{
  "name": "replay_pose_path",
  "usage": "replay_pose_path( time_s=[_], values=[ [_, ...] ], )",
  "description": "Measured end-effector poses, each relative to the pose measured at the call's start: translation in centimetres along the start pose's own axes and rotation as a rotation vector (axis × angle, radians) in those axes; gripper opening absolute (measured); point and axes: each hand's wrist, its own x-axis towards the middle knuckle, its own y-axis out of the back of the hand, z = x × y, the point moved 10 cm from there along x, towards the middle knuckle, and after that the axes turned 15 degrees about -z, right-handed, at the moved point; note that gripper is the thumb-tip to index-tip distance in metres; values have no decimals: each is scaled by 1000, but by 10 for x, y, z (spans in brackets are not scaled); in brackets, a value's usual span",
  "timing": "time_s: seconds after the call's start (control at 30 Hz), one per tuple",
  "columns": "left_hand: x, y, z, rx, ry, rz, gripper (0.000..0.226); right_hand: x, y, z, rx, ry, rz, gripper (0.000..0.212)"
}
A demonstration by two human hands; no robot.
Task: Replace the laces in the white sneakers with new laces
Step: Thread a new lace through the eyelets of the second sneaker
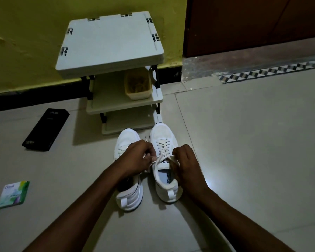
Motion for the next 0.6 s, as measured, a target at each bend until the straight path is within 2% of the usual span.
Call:
replay_pose_path(
  time_s=[0.1, 0.27, 0.47, 0.6],
  values=[
    [1, -4, 0, 10, -4, -1, 4, 2, -3, 2, 7, -30, -45, 22],
    [-6, -9, 17, 236, -7, 67, 9, 4, 0, 5, 45, -40, -117, 32],
    [-30, 23, 15, -177, -108, 309, 8, 9, 18, -4, 244, -78, -97, 36],
    [-32, 34, 22, -396, -179, 311, 10, 25, 14, -15, 477, -148, -186, 43]
  ],
)
